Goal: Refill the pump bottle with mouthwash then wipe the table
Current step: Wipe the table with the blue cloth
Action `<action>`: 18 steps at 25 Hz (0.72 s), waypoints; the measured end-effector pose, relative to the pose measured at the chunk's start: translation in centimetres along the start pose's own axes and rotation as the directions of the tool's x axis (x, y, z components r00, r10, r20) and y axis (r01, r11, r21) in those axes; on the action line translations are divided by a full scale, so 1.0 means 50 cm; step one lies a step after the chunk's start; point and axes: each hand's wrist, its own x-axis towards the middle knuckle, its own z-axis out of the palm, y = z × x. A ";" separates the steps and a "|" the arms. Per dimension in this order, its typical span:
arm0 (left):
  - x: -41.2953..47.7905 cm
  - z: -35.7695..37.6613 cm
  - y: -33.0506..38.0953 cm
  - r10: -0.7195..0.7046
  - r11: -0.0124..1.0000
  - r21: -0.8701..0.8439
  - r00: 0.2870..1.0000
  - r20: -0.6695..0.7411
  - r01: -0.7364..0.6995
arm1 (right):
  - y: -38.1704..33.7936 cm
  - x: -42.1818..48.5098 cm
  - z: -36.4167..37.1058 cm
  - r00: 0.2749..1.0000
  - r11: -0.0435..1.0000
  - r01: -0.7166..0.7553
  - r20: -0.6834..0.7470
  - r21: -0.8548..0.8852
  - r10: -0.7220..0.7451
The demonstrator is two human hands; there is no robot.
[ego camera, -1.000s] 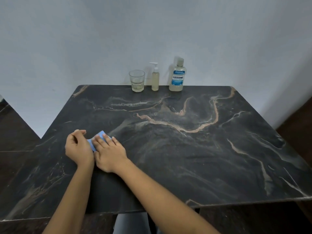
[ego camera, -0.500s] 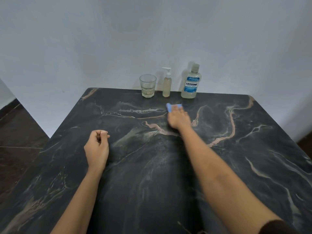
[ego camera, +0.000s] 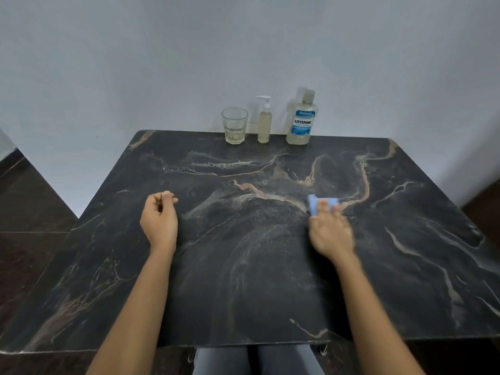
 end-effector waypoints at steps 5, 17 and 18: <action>0.021 -0.037 0.021 -0.127 0.961 -0.250 0.991 -0.038 0.114 | -0.317 -0.188 0.134 0.770 0.776 0.628 0.096 0.056 -0.630; 0.017 -0.059 -0.028 0.116 0.990 0.077 0.992 0.045 -0.119 | -0.271 0.194 0.026 0.949 0.953 0.300 0.087 0.042 -0.302; 0.017 -0.058 -0.028 0.118 0.989 0.077 0.991 0.054 -0.122 | -0.200 0.220 -0.003 0.979 0.980 0.196 0.049 0.015 -0.197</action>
